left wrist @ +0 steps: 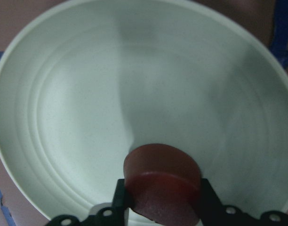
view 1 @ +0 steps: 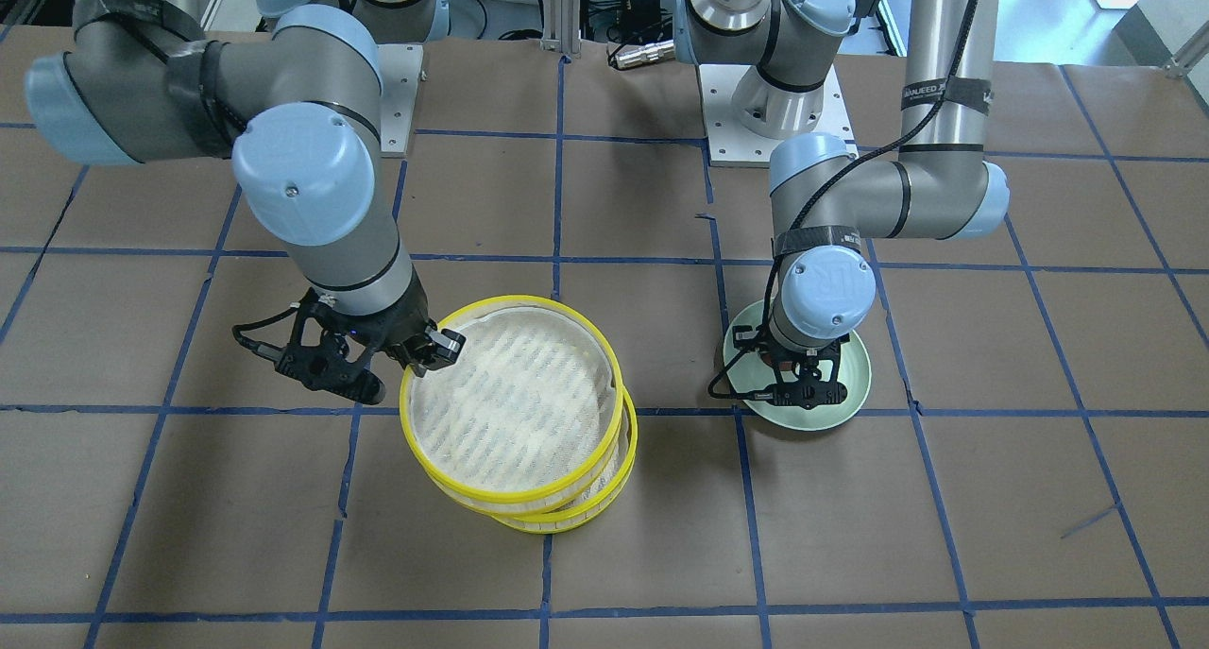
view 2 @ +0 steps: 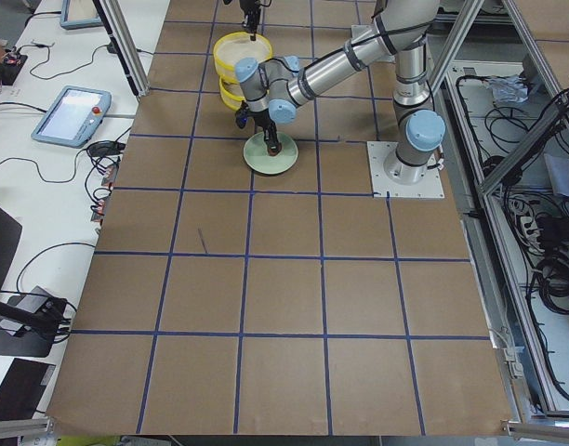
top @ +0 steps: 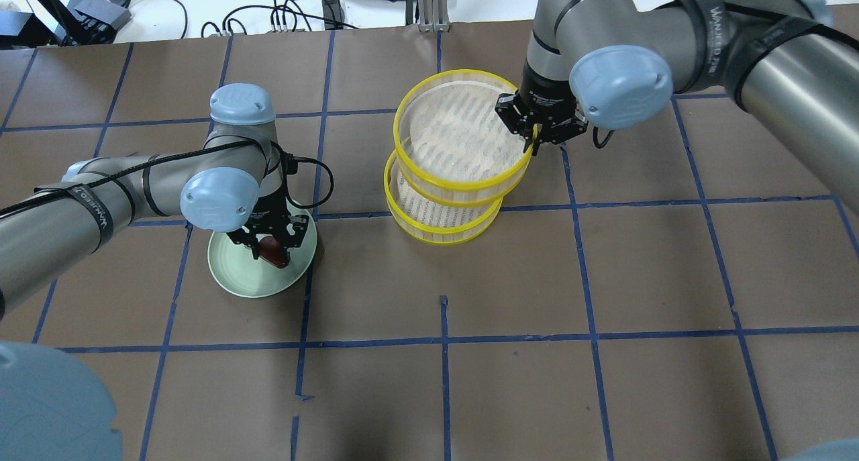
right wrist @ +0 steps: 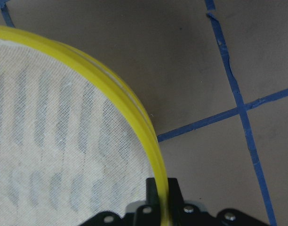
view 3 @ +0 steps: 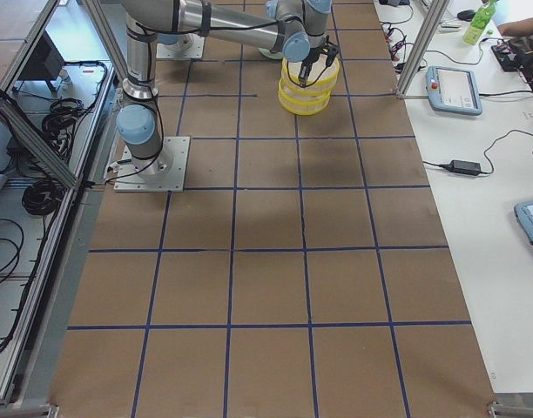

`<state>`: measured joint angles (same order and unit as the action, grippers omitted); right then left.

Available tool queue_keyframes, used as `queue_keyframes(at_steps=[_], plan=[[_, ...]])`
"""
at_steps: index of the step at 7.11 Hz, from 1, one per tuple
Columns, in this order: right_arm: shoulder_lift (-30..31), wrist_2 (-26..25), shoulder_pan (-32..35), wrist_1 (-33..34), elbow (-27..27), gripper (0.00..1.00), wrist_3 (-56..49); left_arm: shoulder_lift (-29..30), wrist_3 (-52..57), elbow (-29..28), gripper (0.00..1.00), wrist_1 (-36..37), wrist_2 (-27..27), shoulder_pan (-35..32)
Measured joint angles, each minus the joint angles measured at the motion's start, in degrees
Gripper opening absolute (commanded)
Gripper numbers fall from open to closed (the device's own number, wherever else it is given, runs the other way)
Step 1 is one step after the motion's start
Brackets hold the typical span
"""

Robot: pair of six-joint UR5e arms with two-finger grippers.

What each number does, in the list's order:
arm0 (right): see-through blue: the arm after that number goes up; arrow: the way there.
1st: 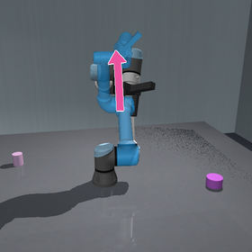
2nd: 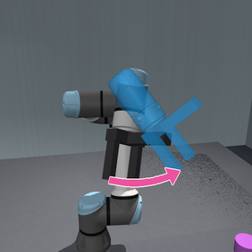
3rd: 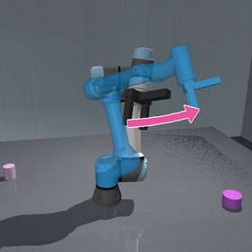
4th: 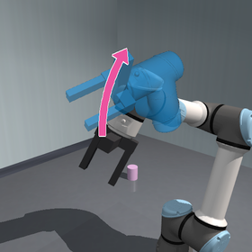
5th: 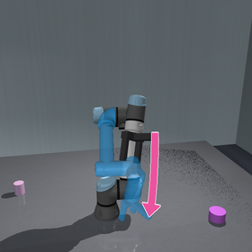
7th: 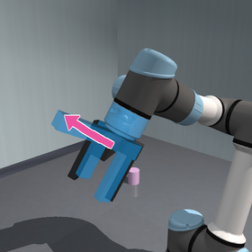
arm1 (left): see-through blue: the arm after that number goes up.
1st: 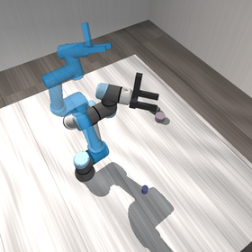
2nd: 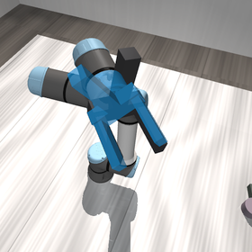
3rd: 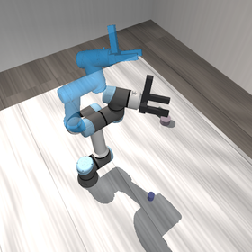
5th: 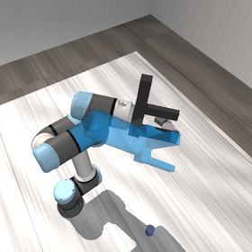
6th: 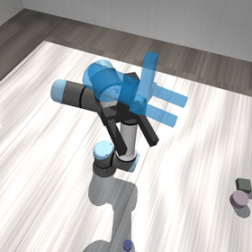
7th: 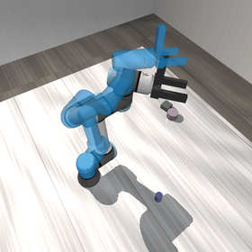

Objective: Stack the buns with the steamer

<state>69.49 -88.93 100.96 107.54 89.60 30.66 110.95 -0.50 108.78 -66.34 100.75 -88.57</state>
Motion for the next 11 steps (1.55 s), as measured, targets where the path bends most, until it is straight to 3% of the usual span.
queue_keyframes(at_steps=[1,3,5,7,8,9,10,11], plan=[[-1.11,-1.21,0.8,0.47,0.04,0.04,0.44,-0.61,-0.04,-1.31,0.17,-0.42,-2.05,0.8],[-2.11,-2.01,1.44,0.78,0.14,0.06,0.51,-1.31,-4.23,-7.72,0.19,-7.38,-13.6,2.45],[-2.5,-1.87,1.51,0.82,0.2,0.08,0.91,-1.11,-17.16,-14.69,0.2,-12.43,-28.75,2.8],[-2.51,-1.54,1.63,1.0,0.24,0.13,1.55,-0.85,-34.99,-18.28,0.2,-12.67,-46.67,2.83],[-2.55,-1.44,1.72,1.05,0.3,0.5,1.89,-0.44,-40.55,-18.73,0.29,-12.26,-51.67,2.66],[-2.58,-1.4,1.72,1.06,0.38,0.93,1.96,0.06,-44.56,-18.62,0.59,-11.36,-55.04,1.81],[-2.55,-1.44,1.67,1.06,0.62,1.0,1.73,0.51,-47.12,-18.23,1.0,-10.07,-56.96,0.21],[-2.39,-1.57,1.58,1.15,0.9,1.0,1.03,0.92,-48.13,-17.89,1.0,-9.08,-57.64,-0.98]])
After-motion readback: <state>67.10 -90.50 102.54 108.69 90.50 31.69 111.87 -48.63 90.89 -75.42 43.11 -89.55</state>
